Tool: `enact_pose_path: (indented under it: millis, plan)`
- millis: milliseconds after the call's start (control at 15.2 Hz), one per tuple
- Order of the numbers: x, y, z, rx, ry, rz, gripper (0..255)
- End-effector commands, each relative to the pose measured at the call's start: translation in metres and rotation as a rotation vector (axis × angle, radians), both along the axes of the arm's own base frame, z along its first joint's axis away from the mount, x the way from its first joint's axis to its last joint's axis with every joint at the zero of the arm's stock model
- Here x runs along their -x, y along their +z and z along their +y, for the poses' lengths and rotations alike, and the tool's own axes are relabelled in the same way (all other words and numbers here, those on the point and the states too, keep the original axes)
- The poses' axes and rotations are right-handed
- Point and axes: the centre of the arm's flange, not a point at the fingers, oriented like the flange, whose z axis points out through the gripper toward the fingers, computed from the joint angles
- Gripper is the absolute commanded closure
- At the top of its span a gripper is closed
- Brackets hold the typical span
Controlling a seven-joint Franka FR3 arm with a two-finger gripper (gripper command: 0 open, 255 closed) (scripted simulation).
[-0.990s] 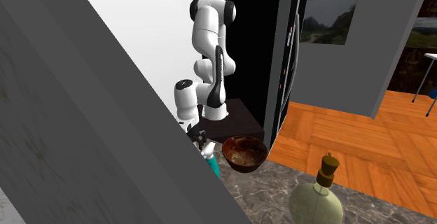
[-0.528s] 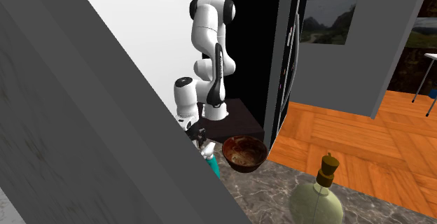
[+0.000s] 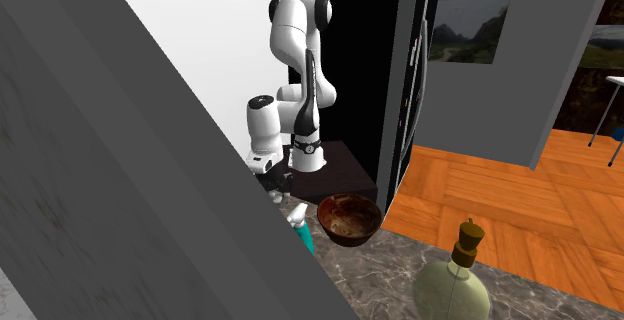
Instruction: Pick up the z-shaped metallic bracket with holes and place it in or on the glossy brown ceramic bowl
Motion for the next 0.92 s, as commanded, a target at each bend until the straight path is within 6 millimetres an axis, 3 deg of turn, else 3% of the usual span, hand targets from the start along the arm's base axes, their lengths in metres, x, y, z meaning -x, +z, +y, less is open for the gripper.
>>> enact_pose_path:
  millis: [0,858]
  plan:
    - [0.0,0.011,0.0,0.001,0.0,0.001,255]
    - [0.0,0.08,0.0,0.001,0.0,0.001,255]
